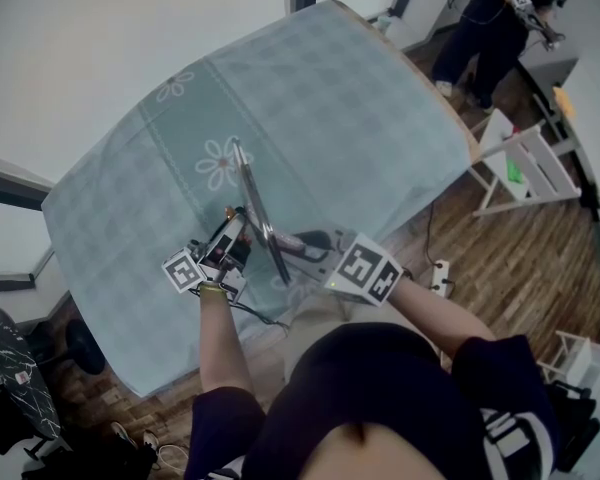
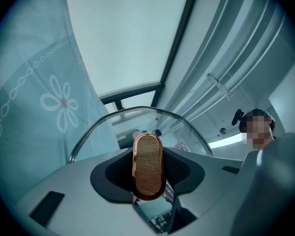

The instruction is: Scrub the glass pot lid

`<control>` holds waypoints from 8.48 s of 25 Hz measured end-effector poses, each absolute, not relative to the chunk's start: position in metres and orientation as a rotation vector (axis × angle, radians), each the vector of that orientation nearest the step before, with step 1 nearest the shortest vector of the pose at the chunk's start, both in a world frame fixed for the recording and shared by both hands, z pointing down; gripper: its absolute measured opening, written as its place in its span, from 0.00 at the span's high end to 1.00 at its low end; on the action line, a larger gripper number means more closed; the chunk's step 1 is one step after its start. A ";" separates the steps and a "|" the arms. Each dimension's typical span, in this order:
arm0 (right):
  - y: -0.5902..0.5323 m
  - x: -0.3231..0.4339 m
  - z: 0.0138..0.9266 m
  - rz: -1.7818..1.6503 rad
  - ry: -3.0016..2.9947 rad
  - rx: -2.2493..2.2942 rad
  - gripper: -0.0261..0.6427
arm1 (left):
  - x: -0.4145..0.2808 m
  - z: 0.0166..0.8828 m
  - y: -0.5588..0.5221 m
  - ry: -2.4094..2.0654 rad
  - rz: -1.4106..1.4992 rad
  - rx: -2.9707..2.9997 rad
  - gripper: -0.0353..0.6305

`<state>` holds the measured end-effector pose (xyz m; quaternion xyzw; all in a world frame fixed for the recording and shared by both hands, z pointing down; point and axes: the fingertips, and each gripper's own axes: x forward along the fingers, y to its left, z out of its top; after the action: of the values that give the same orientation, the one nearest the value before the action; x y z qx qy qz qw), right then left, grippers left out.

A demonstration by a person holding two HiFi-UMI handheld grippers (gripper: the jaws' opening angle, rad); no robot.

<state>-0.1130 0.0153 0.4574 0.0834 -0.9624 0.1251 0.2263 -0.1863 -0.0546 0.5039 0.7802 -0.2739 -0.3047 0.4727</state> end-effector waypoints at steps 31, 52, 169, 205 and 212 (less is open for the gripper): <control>0.071 -0.079 0.463 0.362 -2.652 0.066 0.84 | -0.185 0.502 -0.052 -0.718 -0.735 1.918 0.70; 0.067 -0.072 0.468 0.372 -2.640 0.181 0.84 | -0.187 0.503 -0.051 -0.687 -0.751 1.919 0.70; 0.039 -0.103 0.571 0.360 -2.481 -0.004 0.84 | -0.186 0.503 -0.055 -0.705 -0.752 1.904 0.70; 0.064 -0.071 0.528 0.339 -2.550 0.071 0.84 | -0.188 0.501 -0.053 -0.804 -0.742 1.891 0.70; 0.033 -0.043 0.530 0.351 -2.562 0.278 0.84 | -0.182 0.502 -0.049 -0.881 -0.688 1.906 0.70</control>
<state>-0.0429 0.0334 0.5296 0.1030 -0.9493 0.1302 0.2671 -0.1818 -0.0487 0.5015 0.7706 -0.3563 -0.2780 0.4493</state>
